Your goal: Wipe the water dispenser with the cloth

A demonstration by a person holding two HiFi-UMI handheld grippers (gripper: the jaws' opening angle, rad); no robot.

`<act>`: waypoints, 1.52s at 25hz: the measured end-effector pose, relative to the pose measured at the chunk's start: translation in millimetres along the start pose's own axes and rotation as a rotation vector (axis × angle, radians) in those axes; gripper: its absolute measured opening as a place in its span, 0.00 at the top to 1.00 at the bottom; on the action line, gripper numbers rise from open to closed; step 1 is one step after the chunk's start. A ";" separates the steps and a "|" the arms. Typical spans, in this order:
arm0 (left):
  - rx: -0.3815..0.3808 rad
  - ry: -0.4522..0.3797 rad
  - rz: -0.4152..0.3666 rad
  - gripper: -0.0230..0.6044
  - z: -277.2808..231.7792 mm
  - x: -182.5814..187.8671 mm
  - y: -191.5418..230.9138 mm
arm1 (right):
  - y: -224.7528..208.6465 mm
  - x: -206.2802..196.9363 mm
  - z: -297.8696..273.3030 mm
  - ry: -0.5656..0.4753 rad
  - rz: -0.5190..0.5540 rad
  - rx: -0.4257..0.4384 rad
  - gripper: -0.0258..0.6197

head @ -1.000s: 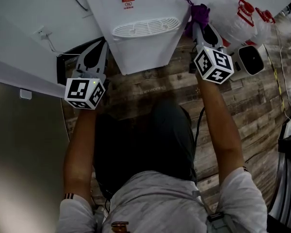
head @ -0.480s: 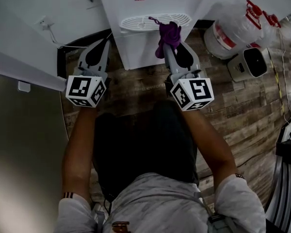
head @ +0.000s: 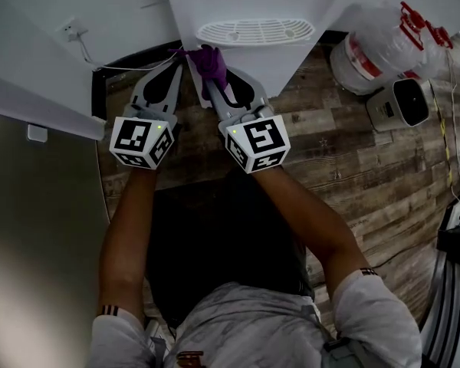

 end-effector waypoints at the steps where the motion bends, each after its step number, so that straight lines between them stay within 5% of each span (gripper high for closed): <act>1: -0.001 0.004 0.001 0.97 -0.8 -2.2 -0.2 | 0.6 -4.1 -6.0 0.007 0.001 0.000 0.80; 18: -0.021 0.030 0.018 0.97 -12.1 -22.6 -13.2 | -30.1 -23.5 -26.9 0.013 0.036 -0.030 0.80; 38: -0.035 0.038 0.031 0.97 -30.3 -25.6 -40.7 | -164.4 13.7 49.4 -0.056 -0.006 -0.228 0.80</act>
Point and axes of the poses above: the fingertips, and each gripper's own axes: z backward along the fingers, y to its left, x out of its top, the point moved 1 cm from there along z, backward along the fingers, and after that the axes turned 13 degrees about -z, right-handed, at the moved point
